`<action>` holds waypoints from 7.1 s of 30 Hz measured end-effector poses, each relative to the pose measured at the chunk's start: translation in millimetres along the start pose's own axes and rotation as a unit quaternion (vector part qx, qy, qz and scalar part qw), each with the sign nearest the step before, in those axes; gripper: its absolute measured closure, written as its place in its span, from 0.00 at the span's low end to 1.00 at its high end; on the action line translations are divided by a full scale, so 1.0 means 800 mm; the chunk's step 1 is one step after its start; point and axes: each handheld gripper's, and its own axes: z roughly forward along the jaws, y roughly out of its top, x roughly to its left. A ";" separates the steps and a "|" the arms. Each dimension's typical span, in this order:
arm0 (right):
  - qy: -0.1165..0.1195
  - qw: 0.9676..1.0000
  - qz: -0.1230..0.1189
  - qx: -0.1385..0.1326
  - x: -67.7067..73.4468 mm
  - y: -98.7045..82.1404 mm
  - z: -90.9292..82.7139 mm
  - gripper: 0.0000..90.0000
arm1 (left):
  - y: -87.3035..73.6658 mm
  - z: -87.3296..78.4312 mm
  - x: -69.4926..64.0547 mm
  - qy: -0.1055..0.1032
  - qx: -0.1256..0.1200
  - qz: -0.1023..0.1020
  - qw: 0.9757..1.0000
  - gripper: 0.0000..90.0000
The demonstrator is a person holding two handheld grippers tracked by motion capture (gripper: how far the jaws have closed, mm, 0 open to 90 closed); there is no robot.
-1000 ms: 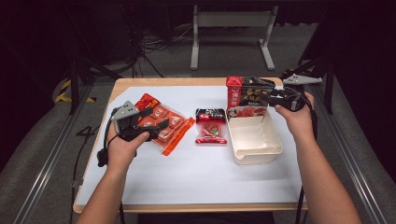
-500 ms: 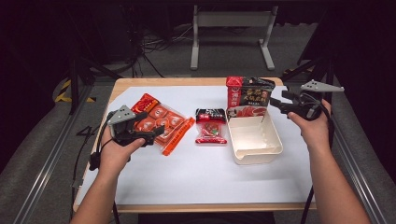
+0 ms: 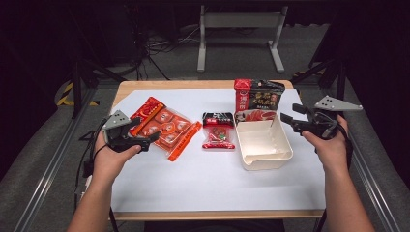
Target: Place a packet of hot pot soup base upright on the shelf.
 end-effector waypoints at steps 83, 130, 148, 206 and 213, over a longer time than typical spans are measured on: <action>0.037 0.999 -0.017 -0.009 0.020 -0.031 -0.003 0.46 | -0.080 0.097 0.174 0.128 0.094 -0.197 0.967 0.45; 0.045 0.999 -0.025 -0.005 0.022 -0.027 -0.006 0.58 | -0.031 0.046 0.126 0.106 -0.050 -0.168 0.979 1.00; 0.055 0.998 -0.036 -0.023 0.025 -0.017 -0.009 0.63 | 0.014 -0.003 0.058 0.067 -0.110 -0.081 0.988 1.00; 0.227 0.969 -0.088 -0.044 0.129 0.020 0.068 0.37 | 0.120 -0.060 -0.129 -0.111 -0.192 0.139 0.965 1.00; 0.253 0.962 -0.095 -0.037 0.148 0.018 0.086 0.35 | 0.124 -0.053 -0.138 -0.130 -0.196 0.136 0.962 1.00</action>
